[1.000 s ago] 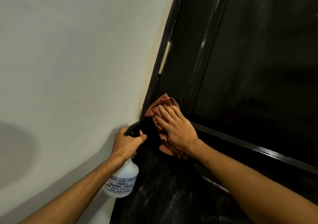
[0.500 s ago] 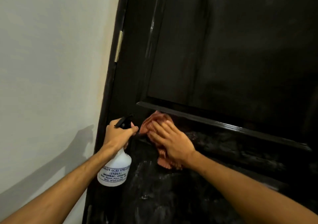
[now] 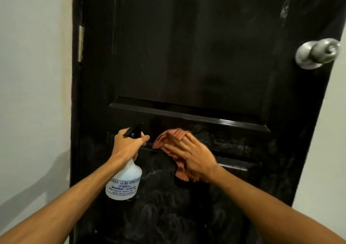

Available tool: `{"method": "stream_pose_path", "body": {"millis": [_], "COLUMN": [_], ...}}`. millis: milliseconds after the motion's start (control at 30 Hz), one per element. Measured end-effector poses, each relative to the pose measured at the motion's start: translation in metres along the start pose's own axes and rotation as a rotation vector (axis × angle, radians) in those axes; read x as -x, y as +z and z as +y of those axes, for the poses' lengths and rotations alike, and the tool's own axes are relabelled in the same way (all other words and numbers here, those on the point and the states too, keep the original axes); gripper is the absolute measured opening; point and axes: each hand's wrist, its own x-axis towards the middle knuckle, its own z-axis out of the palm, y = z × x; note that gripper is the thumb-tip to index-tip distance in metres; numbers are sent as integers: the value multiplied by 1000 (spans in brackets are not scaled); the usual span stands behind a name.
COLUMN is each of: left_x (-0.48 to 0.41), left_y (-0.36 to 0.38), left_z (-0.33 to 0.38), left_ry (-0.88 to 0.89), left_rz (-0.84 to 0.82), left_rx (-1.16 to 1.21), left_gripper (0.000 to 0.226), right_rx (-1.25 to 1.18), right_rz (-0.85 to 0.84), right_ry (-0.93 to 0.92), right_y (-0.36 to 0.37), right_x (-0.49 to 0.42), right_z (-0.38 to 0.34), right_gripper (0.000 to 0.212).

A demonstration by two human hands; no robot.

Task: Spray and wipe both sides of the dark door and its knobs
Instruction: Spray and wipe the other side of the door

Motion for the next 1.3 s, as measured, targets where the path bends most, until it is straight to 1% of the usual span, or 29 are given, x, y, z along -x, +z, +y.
{"method": "stream_pose_path", "body": {"millis": [67, 133, 167, 267, 300, 333, 367, 433, 467, 500, 567, 667, 733, 833, 900, 933, 967, 1000, 1067, 1100, 1133, 1167, 1233, 1267, 1300], "left_x": [13, 24, 28, 50, 56, 65, 71, 84, 88, 94, 104, 121, 129, 131, 127, 124, 121, 117, 107, 101, 96, 90, 80, 74, 72], "left_y": [23, 41, 48, 92, 103, 123, 135, 171, 183, 198, 223, 256, 270, 279, 276, 273, 269, 263, 248, 237, 228, 215, 195, 183, 177], "left_z": [3, 4, 4, 14, 16, 22, 27, 42, 48, 56, 67, 78, 82, 83, 77, 73, 69, 65, 61, 59, 58, 55, 50, 44, 41], "left_ry": [1, 9, 14, 25, 18, 17, 10, 24, 32, 40, 50, 39, 17, -5, -16, -14, -7, -1, 8, 8, 6, 1, 0, 1, -5], "left_rz": [-52, -89, -105, -183, -209, -253, -289, -371, -396, -421, -459, -511, -519, -497, -460, -431, -399, -366, -318, -296, -282, -262, -225, -202, -190], "left_rx": [1, 6, -2, 2, 12, 28, 45, 71, 78, 86, 95, 93, 85, 88, 100, 91, 73, 56, 38, 32, 31, 28, 15, 9, 8], "left_gripper": [15, 17, 18, 18, 17, 17, 17, 16, 16, 16, 16, 17, 19, 21, 20, 19, 18, 18, 20, 20, 20, 20, 19, 19, 18], "right_rx": [-112, -176, -191, -205, -217, -238, -247, -320, -355, -365, -368, -407, -430, -452, -491, -502, -496, -457, -331, -280, -246, -248, -302, -332, -328], "right_rz": [75, 155, 162, 22, 3, 6, 67, 177, 218, 237, 254, 249, 241, 315, 372, 394, 387, 361, 264, 242, 260, 297, 349, 344, 341], "right_ry": [230, 409, 424, 297, 301, 364, 459, 727, 820, 866, 843, 846, 850, 854, 948, 986, 987, 931, 696, 587, 548, 569, 734, 788, 785], "right_y": [-4, -1, 5, 28, 33, 35, 34, 25, 18, 16, 23, 55, 67, 53, 42, 43, 46, 53, 64, 65, 62, 52, 29, 21, 21], "right_x": [28, 60, 74, 145, 162, 186, 199, 228, 232, 238, 248, 277, 292, 276, 255, 245, 239, 235, 233, 227, 220, 203, 168, 148, 140], "right_z": [29, 40, 37, 30, 33, 46, 57, 92, 106, 118, 115, 73, 60, 84, 99, 96, 88, 74, 51, 53, 63, 72, 89, 85, 76], "right_gripper": [76, 75, 74, 73, 74, 74, 73, 71, 71, 70, 68, 69, 72, 69, 68, 68, 67, 65, 62, 62, 62, 63, 67, 68, 69]}}
